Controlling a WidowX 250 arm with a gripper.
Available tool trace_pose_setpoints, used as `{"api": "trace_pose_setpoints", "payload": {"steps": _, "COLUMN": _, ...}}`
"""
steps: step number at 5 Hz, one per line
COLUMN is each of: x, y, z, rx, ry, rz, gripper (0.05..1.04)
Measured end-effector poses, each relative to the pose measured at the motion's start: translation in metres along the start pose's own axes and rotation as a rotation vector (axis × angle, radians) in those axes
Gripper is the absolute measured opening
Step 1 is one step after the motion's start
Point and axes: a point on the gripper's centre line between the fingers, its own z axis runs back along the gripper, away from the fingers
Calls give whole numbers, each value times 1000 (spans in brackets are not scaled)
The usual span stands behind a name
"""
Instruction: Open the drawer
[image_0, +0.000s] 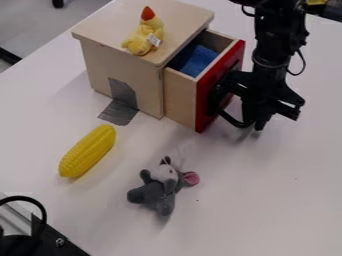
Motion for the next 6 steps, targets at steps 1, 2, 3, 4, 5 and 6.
{"api": "trace_pose_setpoints", "payload": {"steps": 1, "x": -1, "y": -19, "z": 1, "rx": -21, "ry": 0, "rz": -13, "gripper": 123}}
{"api": "trace_pose_setpoints", "payload": {"steps": 2, "x": -2, "y": -28, "z": -1, "rx": -45, "ry": 0, "rz": -8, "gripper": 123}}
{"api": "trace_pose_setpoints", "payload": {"steps": 3, "x": -2, "y": -30, "z": -1, "rx": -51, "ry": 0, "rz": -1, "gripper": 123}}
{"api": "trace_pose_setpoints", "payload": {"steps": 4, "x": -1, "y": -31, "z": -2, "rx": -50, "ry": -4, "rz": 12, "gripper": 161}}
{"api": "trace_pose_setpoints", "payload": {"steps": 5, "x": -1, "y": -34, "z": -2, "rx": -59, "ry": -12, "rz": 46, "gripper": 386}}
{"api": "trace_pose_setpoints", "payload": {"steps": 6, "x": -4, "y": -33, "z": -5, "rx": -58, "ry": -11, "rz": 51, "gripper": 709}}
